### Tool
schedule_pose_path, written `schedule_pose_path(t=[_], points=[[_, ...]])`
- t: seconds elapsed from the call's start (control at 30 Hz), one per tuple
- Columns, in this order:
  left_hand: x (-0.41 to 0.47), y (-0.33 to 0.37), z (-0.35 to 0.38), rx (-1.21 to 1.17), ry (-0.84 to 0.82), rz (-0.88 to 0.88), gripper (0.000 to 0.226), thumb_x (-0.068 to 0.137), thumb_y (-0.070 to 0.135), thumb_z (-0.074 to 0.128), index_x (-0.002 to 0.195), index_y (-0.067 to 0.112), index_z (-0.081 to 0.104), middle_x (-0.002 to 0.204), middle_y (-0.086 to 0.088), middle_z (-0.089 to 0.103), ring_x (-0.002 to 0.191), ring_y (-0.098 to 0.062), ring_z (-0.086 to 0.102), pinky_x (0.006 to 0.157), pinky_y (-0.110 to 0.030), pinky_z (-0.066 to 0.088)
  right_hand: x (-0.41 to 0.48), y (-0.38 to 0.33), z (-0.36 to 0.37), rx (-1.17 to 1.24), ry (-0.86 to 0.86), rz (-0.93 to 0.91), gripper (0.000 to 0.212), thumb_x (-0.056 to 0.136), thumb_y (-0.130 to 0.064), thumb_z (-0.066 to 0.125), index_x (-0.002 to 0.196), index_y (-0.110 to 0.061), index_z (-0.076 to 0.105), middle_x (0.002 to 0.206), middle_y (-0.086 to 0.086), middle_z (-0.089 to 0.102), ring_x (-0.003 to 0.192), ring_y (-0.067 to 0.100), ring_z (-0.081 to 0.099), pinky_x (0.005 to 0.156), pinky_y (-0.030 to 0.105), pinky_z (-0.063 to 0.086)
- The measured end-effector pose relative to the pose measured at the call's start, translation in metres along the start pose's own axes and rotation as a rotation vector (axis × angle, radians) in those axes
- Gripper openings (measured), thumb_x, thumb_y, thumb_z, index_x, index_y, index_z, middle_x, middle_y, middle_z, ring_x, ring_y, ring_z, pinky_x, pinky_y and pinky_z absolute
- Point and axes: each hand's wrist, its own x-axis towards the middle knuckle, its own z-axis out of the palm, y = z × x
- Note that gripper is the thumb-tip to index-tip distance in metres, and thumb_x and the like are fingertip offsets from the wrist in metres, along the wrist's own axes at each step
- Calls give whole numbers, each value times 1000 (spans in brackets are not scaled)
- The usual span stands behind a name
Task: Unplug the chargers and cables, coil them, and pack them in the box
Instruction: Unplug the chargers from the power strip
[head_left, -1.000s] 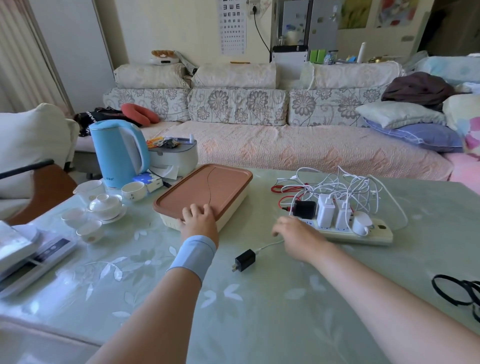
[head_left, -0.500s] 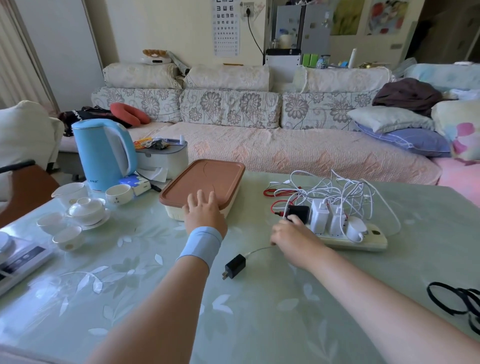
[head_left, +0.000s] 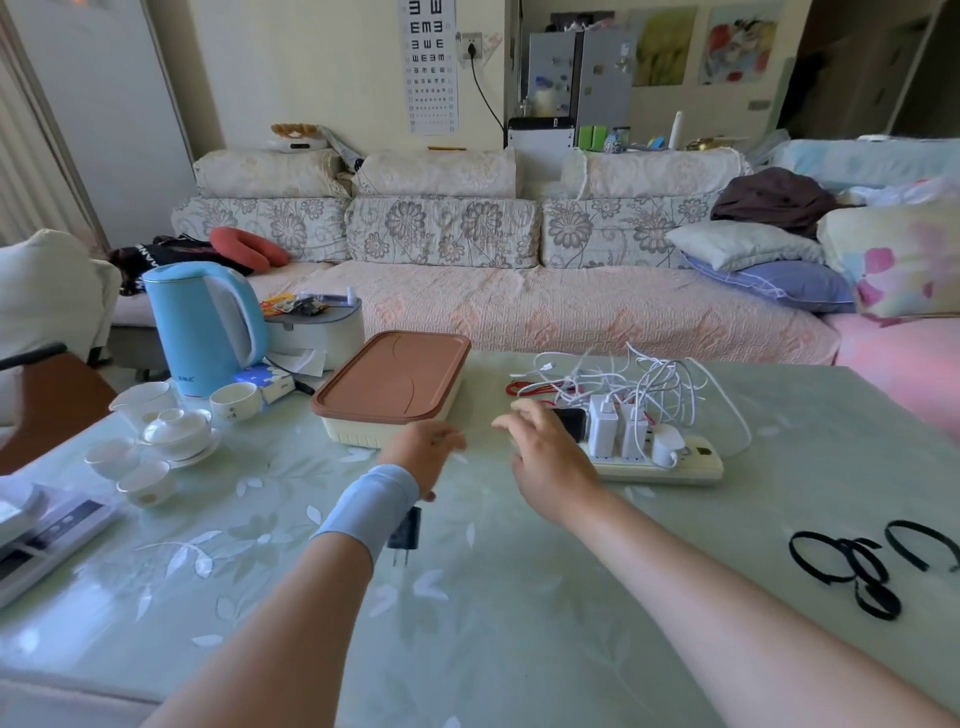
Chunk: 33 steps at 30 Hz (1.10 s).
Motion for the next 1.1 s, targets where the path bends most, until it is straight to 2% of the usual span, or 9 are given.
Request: schedule_pose_path(t=[0.07, 0.13, 0.27, 0.4, 0.53, 0.7, 0.8, 0.93, 1.1], points=[[2, -10, -11, 155, 171, -92, 22, 94, 13, 45, 103, 16, 65, 96, -9, 63, 81, -33, 63, 70, -41, 59, -3, 5, -4, -35, -54, 78, 44, 87, -2, 50, 127, -17, 59, 133, 5, 47, 123, 26, 47, 99, 39, 43], [3, -24, -19, 366, 270, -216, 27, 93, 6, 40, 113, 8, 57, 112, -16, 62, 99, -37, 62, 84, -38, 53, -6, 11, -6, -69, -154, 124, 40, 89, -6, 51, 126, -19, 60, 133, 5, 49, 125, 26, 46, 101, 37, 41], [3, -45, -20, 494, 98, -296, 17, 92, 5, 46, 103, 2, 57, 97, -16, 66, 85, -33, 69, 67, -35, 58, -8, 19, -8, -130, -235, 152, 36, 91, -13, 53, 124, -23, 61, 133, 4, 51, 125, 26, 46, 103, 36, 38], [7, -35, -1, 561, 57, -157, 33, 97, 14, 41, 120, 4, 61, 120, -13, 61, 110, -29, 58, 88, -33, 47, -1, 26, -13, -205, -179, 124, 36, 90, -14, 54, 123, -24, 62, 132, 3, 55, 122, 26, 48, 101, 35, 37], [17, -1, 24, 489, 266, 175, 26, 89, 11, 47, 110, 8, 62, 114, -14, 55, 108, -33, 51, 90, -36, 42, 3, 42, -27, -317, -48, 89, 34, 84, -10, 56, 113, -22, 69, 119, 3, 62, 115, 29, 51, 95, 38, 37], [25, 49, 74, 322, 142, 538, 30, 91, 8, 48, 115, 12, 65, 116, -10, 61, 107, -29, 55, 91, -30, 41, 4, 75, -48, -547, 90, 57, 39, 69, -5, 61, 106, -15, 68, 117, 9, 60, 109, 35, 53, 91, 43, 38], [41, 55, 108, 420, 90, 586, 35, 95, 14, 44, 128, 13, 56, 131, -7, 54, 124, -26, 43, 105, -32, 35, 7, 89, -59, -649, 49, 63, 50, 76, -21, 64, 126, -17, 59, 128, 10, 55, 118, 33, 50, 101, 46, 34], [65, 53, 136, 645, 112, 588, 46, 96, 27, 46, 140, 16, 40, 143, -3, 42, 133, -25, 34, 111, -35, 29, 15, 108, -65, -680, -124, 84, 78, 82, -48, 59, 149, -21, 29, 148, 5, 41, 134, 26, 38, 112, 43, 22], [85, 55, 146, 667, 41, 539, 58, 87, 43, 58, 137, 22, 41, 135, -5, 46, 126, -30, 42, 108, -39, 32, 30, 118, -58, -675, -186, 79, 78, 72, -60, 67, 136, -24, 38, 135, 3, 50, 127, 26, 44, 106, 44, 26]])
